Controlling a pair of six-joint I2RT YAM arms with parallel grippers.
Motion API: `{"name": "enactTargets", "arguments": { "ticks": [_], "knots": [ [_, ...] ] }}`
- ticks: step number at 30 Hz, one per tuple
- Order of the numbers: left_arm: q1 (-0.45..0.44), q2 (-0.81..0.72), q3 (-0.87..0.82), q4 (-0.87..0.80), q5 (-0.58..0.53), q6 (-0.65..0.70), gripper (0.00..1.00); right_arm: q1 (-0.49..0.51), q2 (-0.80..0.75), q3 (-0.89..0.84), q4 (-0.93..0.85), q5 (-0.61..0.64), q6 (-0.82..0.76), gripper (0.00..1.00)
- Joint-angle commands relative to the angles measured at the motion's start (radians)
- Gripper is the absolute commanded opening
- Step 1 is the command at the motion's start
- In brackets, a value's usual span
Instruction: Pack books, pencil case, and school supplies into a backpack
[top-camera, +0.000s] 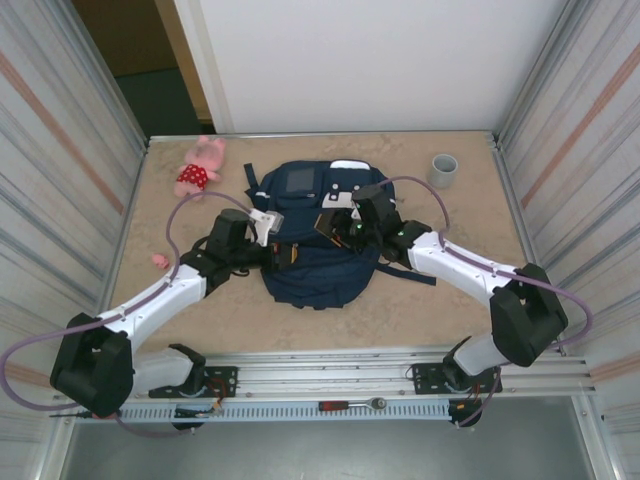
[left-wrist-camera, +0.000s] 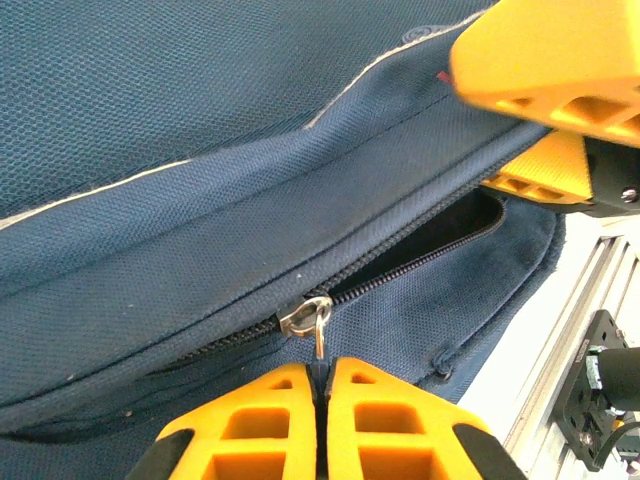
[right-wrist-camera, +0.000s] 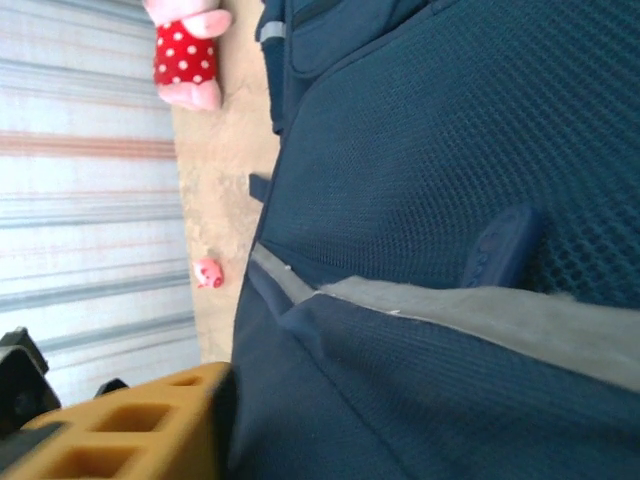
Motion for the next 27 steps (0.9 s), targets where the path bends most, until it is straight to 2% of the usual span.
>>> {"name": "enactTargets", "arguments": {
  "ticks": [1,2,5,9,13,15,16,18,19,22,24,27],
  "knots": [
    [-0.014,-0.007,0.028,0.025,-0.010,0.011,0.00,0.003,0.006,0.018,-0.004,0.040,-0.007,0.23],
    [-0.012,-0.005,0.032,0.006,-0.038,0.009,0.00,-0.006,0.001,0.021,-0.012,0.024,-0.020,0.15],
    [0.010,0.003,0.029,-0.042,-0.104,0.009,0.00,-0.049,-0.035,0.021,-0.050,-0.036,-0.066,0.03],
    [0.086,0.008,0.011,-0.090,-0.129,-0.007,0.00,-0.149,-0.093,0.024,-0.146,-0.171,-0.146,0.00],
    [0.107,-0.002,-0.004,-0.093,-0.128,0.026,0.00,-0.234,-0.128,0.024,-0.222,-0.214,-0.200,0.01],
    [0.107,0.006,-0.004,-0.075,-0.100,0.026,0.00,-0.241,-0.113,0.029,-0.207,-0.234,-0.188,0.07],
    [0.106,0.012,-0.005,-0.058,-0.073,0.022,0.00,-0.229,-0.107,0.029,-0.188,-0.231,-0.172,0.16],
    [0.103,0.023,-0.006,-0.011,-0.019,0.008,0.00,-0.192,-0.097,0.027,-0.148,-0.187,-0.141,0.46],
    [0.094,0.025,-0.009,0.009,-0.006,0.003,0.00,-0.167,-0.091,0.026,-0.131,-0.160,-0.123,0.53],
    [0.054,0.033,0.001,0.047,0.016,0.014,0.00,-0.096,-0.064,0.024,-0.070,-0.095,-0.078,0.57],
    [0.029,0.042,0.013,0.050,0.023,0.021,0.00,-0.067,-0.042,0.028,-0.054,-0.061,-0.067,0.52],
    [0.018,0.045,0.021,0.046,0.011,0.010,0.00,-0.059,-0.015,0.039,-0.057,-0.060,-0.073,0.24]
  ]
}}
